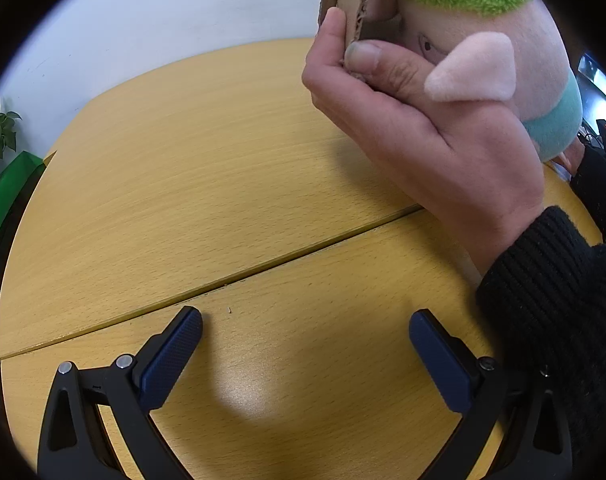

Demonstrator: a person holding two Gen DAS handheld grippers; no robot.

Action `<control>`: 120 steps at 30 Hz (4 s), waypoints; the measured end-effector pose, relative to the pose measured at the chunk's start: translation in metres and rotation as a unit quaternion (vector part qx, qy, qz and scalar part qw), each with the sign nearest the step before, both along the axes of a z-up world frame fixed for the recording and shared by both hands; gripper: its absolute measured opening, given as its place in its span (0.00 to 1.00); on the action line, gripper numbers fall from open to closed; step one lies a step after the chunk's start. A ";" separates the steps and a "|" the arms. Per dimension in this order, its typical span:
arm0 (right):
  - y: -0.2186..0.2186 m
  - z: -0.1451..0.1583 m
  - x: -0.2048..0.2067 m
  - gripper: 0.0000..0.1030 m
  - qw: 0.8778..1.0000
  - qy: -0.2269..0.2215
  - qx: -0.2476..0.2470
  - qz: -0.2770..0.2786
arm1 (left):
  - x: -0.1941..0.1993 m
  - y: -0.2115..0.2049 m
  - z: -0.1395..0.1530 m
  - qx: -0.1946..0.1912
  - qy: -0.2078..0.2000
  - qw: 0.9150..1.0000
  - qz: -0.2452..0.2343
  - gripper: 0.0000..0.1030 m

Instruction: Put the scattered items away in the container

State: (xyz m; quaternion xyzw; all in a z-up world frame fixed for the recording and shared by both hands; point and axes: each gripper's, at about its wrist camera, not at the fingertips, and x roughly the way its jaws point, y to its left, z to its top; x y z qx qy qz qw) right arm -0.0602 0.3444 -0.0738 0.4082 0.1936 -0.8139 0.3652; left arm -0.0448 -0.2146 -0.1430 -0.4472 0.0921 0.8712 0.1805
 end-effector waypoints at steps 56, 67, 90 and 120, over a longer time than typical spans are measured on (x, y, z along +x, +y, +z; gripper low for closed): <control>0.000 0.000 -0.001 1.00 1.000 0.001 -0.001 0.003 | -0.005 0.005 -0.003 0.000 0.000 1.000 0.011 1.00; 0.000 -0.001 -0.001 1.00 1.000 0.002 0.000 0.012 | -0.005 0.006 -0.003 0.000 0.000 1.000 0.012 1.00; 0.000 -0.001 -0.002 1.00 1.000 0.002 -0.001 0.013 | -0.006 0.009 -0.005 0.000 0.000 1.000 0.028 1.00; -0.011 0.000 0.000 1.00 0.998 0.002 -0.001 -0.062 | 0.003 0.024 0.002 0.001 0.000 0.999 0.033 1.00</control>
